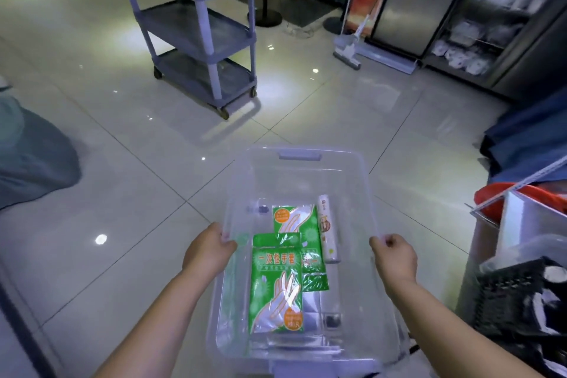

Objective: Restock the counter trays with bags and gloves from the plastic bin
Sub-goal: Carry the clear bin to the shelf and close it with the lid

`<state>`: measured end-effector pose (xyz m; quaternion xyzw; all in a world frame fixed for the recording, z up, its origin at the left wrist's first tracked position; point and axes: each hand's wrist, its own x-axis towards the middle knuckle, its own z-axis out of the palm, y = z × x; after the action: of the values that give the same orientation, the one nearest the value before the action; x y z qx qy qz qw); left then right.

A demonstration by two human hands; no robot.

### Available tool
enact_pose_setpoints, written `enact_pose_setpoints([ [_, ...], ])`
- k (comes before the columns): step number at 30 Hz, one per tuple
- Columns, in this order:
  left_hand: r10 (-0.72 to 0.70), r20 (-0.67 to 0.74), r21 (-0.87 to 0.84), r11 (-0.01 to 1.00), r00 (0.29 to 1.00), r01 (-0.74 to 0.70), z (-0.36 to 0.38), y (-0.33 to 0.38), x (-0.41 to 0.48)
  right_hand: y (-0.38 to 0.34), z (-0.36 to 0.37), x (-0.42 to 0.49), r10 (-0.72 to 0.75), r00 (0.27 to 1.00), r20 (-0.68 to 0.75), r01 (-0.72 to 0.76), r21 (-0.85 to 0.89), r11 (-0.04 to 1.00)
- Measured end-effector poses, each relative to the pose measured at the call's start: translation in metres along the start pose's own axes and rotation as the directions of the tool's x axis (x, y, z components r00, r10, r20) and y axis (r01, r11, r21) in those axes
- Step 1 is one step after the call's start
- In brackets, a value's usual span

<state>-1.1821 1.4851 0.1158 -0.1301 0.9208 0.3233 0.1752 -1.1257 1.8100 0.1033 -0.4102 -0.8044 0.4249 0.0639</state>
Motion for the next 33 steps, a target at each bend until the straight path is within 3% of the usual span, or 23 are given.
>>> enact_pose_setpoints([
  [15, 0.105, -0.014, 0.072, 0.992, 0.994, -0.104, 0.012, 0.237, 0.224, -0.119, 0.006, 0.263, 0.07, 0.993, -0.096, -0.059, 0.109, 0.992],
  [21, 0.22, 0.088, 0.064, 0.972, 0.972, -0.226, 0.045, 0.334, 0.325, -0.141, 0.0, 0.361, 0.169, 0.97, -0.173, -0.144, 0.15, 0.978],
  [29, 0.403, 0.291, 0.064, 0.897, 0.868, -0.438, 0.099, 0.495, 0.448, -0.161, -0.025, 0.476, 0.351, 0.879, -0.323, -0.285, 0.235, 0.929],
  [33, 0.492, 0.377, 0.136, 0.809, 0.785, -0.572, 0.136, 0.57, 0.48, -0.155, -0.042, 0.503, 0.48, 0.781, -0.399, -0.359, 0.343, 0.868],
])
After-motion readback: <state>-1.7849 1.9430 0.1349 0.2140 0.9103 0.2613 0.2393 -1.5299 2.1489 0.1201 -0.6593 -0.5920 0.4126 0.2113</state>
